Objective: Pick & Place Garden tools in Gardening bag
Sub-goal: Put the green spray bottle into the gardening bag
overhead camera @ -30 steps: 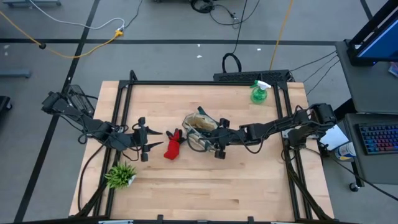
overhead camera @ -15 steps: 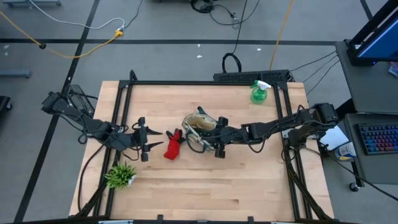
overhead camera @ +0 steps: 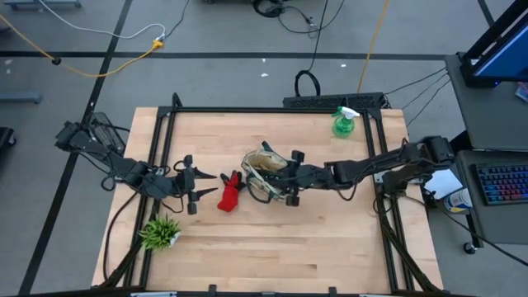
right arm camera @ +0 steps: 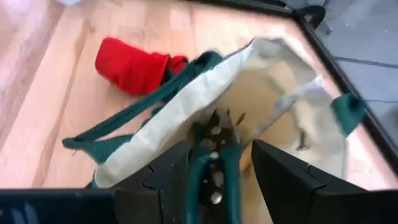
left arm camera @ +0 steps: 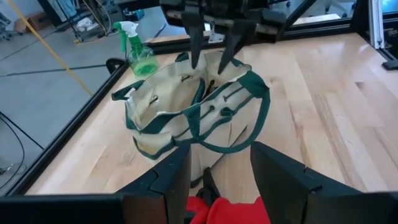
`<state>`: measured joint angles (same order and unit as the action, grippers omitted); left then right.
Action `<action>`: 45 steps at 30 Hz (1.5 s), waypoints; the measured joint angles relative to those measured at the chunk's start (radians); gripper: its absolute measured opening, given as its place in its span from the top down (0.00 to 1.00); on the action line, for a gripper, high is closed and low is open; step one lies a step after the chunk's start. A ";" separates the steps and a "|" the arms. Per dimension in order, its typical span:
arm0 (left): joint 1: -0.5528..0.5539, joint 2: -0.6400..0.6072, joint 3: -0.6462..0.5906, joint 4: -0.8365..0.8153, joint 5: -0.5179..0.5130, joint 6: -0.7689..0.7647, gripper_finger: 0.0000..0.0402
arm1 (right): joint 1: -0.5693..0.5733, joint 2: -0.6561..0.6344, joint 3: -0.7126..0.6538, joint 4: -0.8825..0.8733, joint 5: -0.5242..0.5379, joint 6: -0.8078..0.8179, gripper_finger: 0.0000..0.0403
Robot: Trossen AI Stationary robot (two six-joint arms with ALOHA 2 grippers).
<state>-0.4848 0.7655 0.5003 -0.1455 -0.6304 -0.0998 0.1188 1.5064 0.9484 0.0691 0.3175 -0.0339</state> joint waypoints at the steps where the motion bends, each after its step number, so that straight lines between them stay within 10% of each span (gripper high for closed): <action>1: 0.000 0.000 0.000 0.001 0.000 0.000 0.57 | 0.000 -0.014 0.000 -0.006 0.000 -0.002 0.57; 15: 0.001 0.000 0.000 0.064 0.000 0.096 0.57 | -0.010 -0.205 -0.001 0.001 0.012 -0.012 0.58; 28: 0.027 0.000 0.000 0.077 0.000 0.126 0.57 | -0.033 -0.256 -0.001 -0.084 0.543 0.093 0.58; 45: 0.076 0.000 0.000 0.090 0.000 0.148 0.57 | -0.276 -0.255 -0.001 -0.391 0.546 0.551 0.58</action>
<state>-0.4091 0.7654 0.5003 -0.0551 -0.6305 0.0486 -0.1574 1.2514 0.9478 -0.3219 0.8635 0.5174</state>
